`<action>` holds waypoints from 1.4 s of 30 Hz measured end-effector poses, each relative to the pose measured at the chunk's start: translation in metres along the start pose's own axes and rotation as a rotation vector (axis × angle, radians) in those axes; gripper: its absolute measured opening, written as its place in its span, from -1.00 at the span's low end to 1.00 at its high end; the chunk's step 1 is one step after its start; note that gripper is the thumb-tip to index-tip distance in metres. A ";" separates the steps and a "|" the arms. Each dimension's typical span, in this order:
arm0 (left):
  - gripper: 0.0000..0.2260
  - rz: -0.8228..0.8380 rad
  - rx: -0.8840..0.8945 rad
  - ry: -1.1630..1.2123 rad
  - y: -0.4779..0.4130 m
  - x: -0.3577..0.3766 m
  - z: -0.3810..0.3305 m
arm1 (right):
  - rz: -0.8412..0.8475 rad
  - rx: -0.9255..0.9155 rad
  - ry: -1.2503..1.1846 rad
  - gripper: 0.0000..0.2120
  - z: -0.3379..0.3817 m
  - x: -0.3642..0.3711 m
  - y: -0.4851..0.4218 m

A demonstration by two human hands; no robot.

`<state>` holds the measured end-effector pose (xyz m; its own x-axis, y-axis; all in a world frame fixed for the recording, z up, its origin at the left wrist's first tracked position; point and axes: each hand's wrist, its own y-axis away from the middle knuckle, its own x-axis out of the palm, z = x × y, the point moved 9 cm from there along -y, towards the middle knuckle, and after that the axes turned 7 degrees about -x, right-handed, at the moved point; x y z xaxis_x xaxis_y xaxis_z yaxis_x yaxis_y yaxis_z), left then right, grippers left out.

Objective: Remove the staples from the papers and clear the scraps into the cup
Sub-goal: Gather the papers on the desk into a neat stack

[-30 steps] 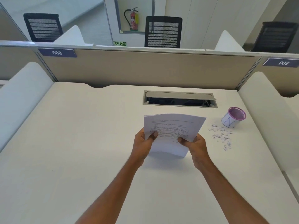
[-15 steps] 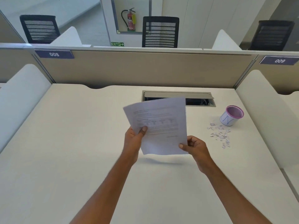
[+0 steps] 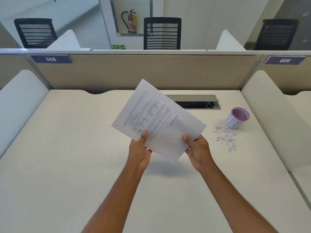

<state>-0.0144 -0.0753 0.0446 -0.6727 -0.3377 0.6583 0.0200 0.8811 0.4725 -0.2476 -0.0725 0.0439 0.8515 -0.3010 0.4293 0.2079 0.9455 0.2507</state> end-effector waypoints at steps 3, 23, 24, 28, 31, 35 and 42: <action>-0.71 -0.019 -0.020 -0.056 0.004 -0.016 -0.002 | -0.039 -0.034 0.088 -0.65 0.014 -0.012 -0.006; -0.88 -0.050 0.142 -0.754 -0.014 -0.025 -0.039 | -0.038 -0.135 0.499 -0.73 0.044 -0.058 -0.016; -0.88 -0.090 0.170 -0.755 -0.015 -0.027 -0.037 | -0.065 -0.162 0.498 -0.74 0.043 -0.060 -0.016; -0.82 -0.125 0.241 -0.773 -0.018 -0.029 -0.024 | -0.092 -0.196 0.482 -0.72 0.034 -0.061 -0.016; -0.80 -0.119 0.217 -0.782 -0.023 -0.037 -0.010 | -0.092 -0.169 0.455 -0.70 0.021 -0.066 -0.016; -0.83 -0.175 0.178 -0.796 -0.030 -0.047 0.001 | -0.110 -0.114 0.453 -0.65 0.005 -0.075 -0.017; -0.81 -0.185 0.224 -0.813 -0.034 -0.044 -0.006 | -0.098 -0.112 0.470 -0.64 0.006 -0.071 -0.024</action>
<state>0.0189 -0.0921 0.0030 -0.9730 -0.2158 -0.0822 -0.2310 0.9086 0.3481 -0.3158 -0.0749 0.0125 0.9451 -0.3249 -0.0358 0.3262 0.9309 0.1644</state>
